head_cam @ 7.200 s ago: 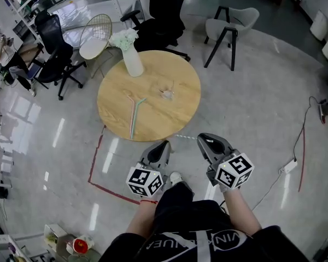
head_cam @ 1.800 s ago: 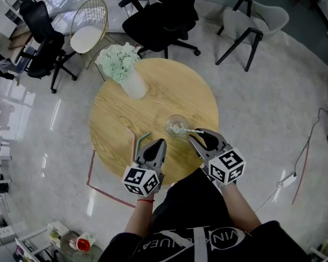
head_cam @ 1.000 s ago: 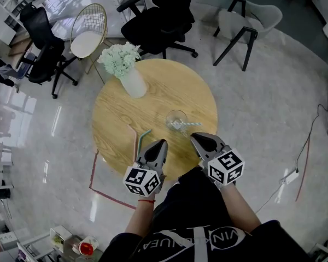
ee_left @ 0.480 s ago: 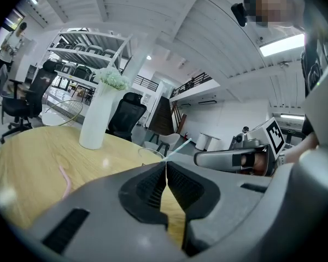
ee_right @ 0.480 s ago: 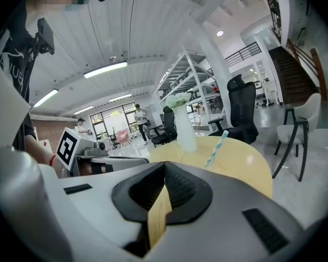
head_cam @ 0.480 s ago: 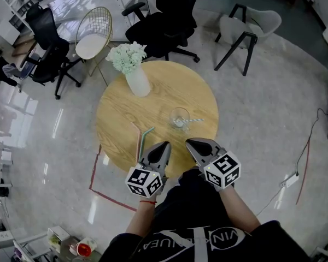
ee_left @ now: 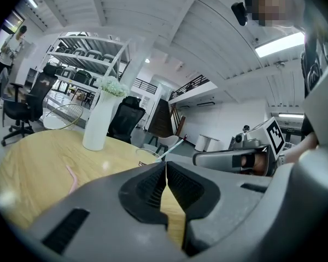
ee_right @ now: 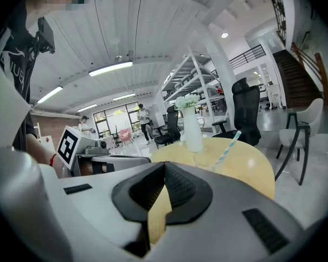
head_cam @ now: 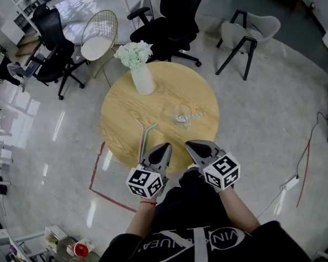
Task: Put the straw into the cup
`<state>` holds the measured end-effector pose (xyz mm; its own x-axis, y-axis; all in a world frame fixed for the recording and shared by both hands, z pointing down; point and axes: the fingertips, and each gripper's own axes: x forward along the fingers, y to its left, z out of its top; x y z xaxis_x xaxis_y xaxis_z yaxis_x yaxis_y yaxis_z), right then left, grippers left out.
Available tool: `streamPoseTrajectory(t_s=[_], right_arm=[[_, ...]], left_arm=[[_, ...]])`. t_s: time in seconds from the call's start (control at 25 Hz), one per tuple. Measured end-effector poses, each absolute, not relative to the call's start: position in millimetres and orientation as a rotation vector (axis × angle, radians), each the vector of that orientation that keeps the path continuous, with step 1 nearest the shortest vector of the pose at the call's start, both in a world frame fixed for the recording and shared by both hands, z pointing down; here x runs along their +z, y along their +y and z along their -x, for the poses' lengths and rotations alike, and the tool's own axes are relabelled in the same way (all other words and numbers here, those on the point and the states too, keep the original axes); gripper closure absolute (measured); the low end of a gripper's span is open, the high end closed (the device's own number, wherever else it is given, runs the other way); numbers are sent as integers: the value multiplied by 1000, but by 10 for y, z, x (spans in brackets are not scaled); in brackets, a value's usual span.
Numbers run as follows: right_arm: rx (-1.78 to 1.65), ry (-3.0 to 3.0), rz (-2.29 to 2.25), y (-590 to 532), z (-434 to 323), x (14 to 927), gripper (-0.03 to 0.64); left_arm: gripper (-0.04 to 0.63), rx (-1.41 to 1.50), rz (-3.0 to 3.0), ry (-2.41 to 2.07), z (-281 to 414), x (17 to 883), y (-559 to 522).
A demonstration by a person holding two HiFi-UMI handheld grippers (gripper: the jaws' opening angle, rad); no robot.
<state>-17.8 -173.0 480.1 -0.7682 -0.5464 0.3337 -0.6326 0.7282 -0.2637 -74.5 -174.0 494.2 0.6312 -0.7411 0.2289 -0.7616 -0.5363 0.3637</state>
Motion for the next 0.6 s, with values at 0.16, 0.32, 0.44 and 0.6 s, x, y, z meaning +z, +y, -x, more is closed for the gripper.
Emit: streamPoseTrajectory(t_s=[0.16, 0.32, 0.44, 0.6], right_arm=[[518, -2707, -935, -1596, 215, 4748, 614], [494, -2710, -935, -1437, 241, 4684, 614], [484, -2705, -937, -1312, 248, 4680, 614], [482, -2695, -954, -1112, 254, 4675, 614]], left_arm=[[581, 56, -2435, -1187, 762, 4897, -1604], [581, 48, -2447, -1185, 767, 4841, -1445], [581, 43, -2452, -1183, 771, 4832, -1326], [581, 41, -2459, -1169, 785, 4829, -1127]])
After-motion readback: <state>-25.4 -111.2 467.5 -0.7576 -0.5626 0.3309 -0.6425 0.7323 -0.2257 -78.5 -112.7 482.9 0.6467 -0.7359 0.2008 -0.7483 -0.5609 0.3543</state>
